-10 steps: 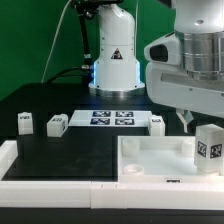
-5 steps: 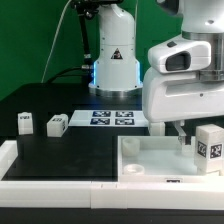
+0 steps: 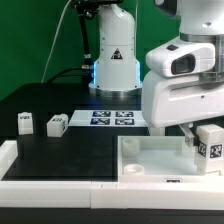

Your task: Assemble one leg

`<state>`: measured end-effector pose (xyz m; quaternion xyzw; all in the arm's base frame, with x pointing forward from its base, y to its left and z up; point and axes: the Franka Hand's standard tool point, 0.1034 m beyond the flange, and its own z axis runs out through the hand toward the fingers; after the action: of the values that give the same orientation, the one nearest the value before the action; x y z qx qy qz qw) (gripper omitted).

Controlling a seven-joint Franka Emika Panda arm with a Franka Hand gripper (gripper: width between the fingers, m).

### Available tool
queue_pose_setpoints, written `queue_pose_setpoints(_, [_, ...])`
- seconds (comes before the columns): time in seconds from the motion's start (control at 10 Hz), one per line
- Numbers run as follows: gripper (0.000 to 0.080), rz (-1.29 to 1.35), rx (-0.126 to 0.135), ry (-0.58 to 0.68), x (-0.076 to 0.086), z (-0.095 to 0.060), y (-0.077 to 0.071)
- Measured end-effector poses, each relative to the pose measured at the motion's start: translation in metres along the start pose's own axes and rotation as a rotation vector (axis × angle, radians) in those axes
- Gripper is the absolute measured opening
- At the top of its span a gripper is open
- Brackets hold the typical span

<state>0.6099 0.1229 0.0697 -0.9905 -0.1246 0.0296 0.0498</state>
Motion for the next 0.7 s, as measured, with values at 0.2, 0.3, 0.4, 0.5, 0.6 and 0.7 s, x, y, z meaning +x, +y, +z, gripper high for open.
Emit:
queue_pose_setpoints(0.2, [0.0295,0.003,-0.005,-0.001,-0.0004,0.0002,0.0037])
queue_pose_setpoints(0.3, [0.0295,0.006,-0.004,-0.001,-0.0004,0.0002,0.0038])
queue_pose_setpoints(0.4, [0.0295,0.065,0.001,0.002,-0.0005,0.0003,0.0044])
queue_pose_setpoints(0.5, [0.0294,0.182,0.018,0.016,-0.0017,0.0012,0.0082])
queue_pose_setpoints(0.6, [0.0294,0.368,0.031,0.043,-0.0002,0.0015,0.0077])
queue_pose_setpoints(0.7, [0.0293,0.542,0.044,0.065,0.0006,0.0022,0.005])
